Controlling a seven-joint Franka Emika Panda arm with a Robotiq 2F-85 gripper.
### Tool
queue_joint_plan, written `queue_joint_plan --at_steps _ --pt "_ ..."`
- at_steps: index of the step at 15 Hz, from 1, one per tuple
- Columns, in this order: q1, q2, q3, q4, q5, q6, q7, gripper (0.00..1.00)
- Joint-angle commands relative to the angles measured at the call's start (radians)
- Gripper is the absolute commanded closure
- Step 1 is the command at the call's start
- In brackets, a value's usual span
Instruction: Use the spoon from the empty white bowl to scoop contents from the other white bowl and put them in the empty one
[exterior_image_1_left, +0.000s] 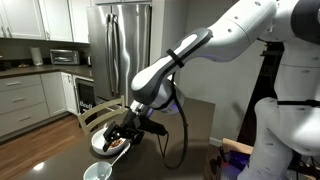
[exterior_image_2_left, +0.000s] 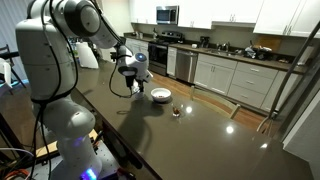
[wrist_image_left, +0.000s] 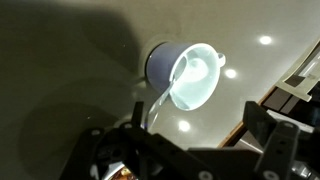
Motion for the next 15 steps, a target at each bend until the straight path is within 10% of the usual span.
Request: queue_joint_plan --at_steps 1,6,15 --pt "-0.01 0.004 -0.004 0.002 0.027 -0.046 -0.041 0.0" --pt "-0.008 0.001 -0.004 0.0 0.029 -0.039 -0.043 0.47" --pt "-0.007 -0.001 -0.007 -0.003 0.03 -0.034 -0.042 0.97"
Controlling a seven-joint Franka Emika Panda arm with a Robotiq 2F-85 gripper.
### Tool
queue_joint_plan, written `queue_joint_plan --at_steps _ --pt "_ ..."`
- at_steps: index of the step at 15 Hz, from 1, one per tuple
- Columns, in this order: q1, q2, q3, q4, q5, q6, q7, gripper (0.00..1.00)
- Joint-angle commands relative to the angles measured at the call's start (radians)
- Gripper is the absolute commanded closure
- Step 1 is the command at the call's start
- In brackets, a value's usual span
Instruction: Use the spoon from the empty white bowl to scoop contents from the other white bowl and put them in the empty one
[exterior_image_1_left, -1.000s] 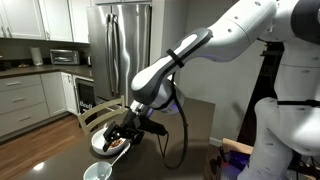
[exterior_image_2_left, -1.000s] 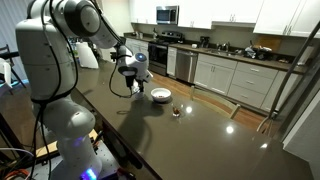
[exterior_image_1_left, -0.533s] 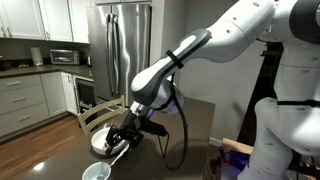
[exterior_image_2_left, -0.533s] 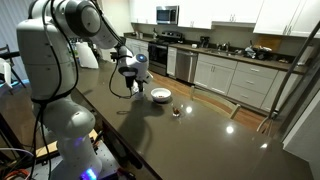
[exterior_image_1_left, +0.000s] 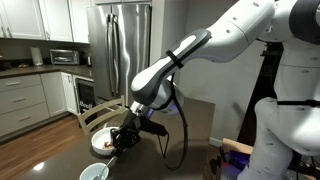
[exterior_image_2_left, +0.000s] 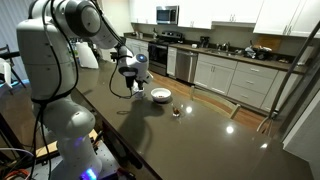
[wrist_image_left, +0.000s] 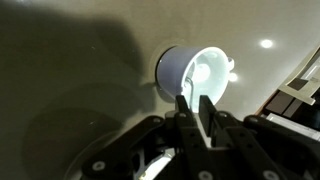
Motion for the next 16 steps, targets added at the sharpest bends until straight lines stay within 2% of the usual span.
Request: queue_joint_plan --at_steps 1,16 --pt "-0.007 -0.007 0.0 -0.003 0.03 -0.014 -0.042 0.98" --pt "-0.003 -0.038 -0.002 0.005 -0.004 -0.026 -0.02 0.96"
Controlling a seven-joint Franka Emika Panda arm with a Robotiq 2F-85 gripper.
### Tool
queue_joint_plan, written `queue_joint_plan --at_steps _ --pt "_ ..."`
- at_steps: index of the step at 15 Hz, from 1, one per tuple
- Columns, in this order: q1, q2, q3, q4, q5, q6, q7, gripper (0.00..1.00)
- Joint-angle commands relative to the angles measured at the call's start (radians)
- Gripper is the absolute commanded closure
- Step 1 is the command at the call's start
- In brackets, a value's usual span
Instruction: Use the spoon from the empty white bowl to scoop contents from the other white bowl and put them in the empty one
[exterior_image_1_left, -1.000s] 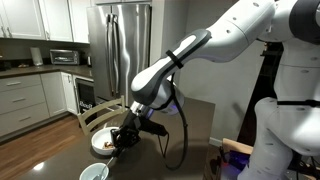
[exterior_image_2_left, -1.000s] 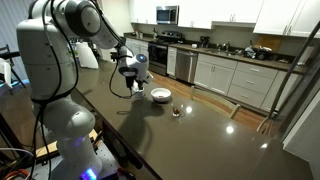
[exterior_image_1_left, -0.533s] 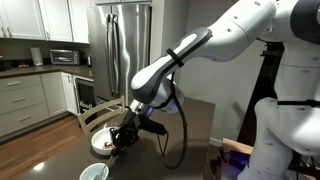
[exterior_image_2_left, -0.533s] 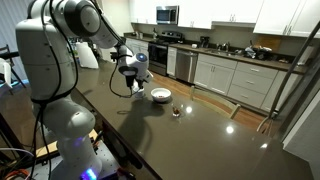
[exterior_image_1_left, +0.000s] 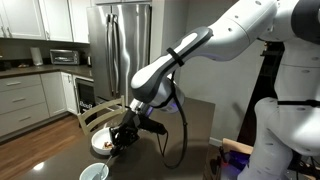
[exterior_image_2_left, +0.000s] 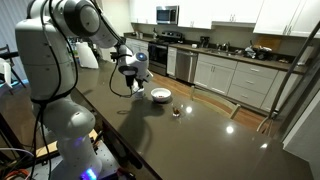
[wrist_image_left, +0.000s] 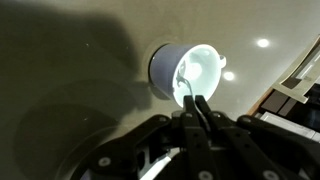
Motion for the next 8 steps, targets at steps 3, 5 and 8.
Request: queue_joint_plan --at_steps 3,5,8 --pt "-0.004 -0.038 -0.003 -0.005 -0.014 -0.024 -0.012 0.96" --pt "-0.003 -0.045 -0.003 -0.006 -0.025 -0.023 -0.006 0.96" --pt "-0.002 -0.058 -0.003 -0.01 -0.047 -0.019 0.005 0.96"
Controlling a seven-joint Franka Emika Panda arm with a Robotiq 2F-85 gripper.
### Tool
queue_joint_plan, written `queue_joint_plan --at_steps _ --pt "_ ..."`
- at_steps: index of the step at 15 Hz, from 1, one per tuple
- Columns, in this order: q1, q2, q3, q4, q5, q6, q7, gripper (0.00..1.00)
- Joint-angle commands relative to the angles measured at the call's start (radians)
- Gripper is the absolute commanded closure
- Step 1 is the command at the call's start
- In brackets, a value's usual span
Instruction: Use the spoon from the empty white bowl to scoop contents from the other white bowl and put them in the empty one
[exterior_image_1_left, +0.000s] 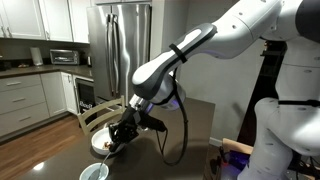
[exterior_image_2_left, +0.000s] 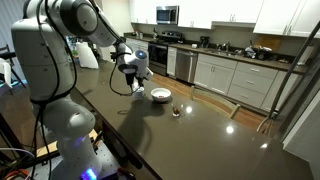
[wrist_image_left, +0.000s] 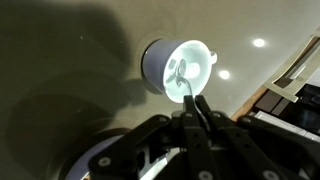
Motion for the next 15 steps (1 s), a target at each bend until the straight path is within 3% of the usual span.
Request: queue_joint_plan --at_steps 1,2,15 --pt "-0.002 -0.035 -0.003 -0.01 -0.029 -0.02 0.006 0.96" --pt "-0.031 -0.04 0.025 -0.011 -0.044 -0.017 0.018 0.96" --pt "-0.065 -0.1 0.019 -0.003 -0.153 -0.029 0.039 0.96"
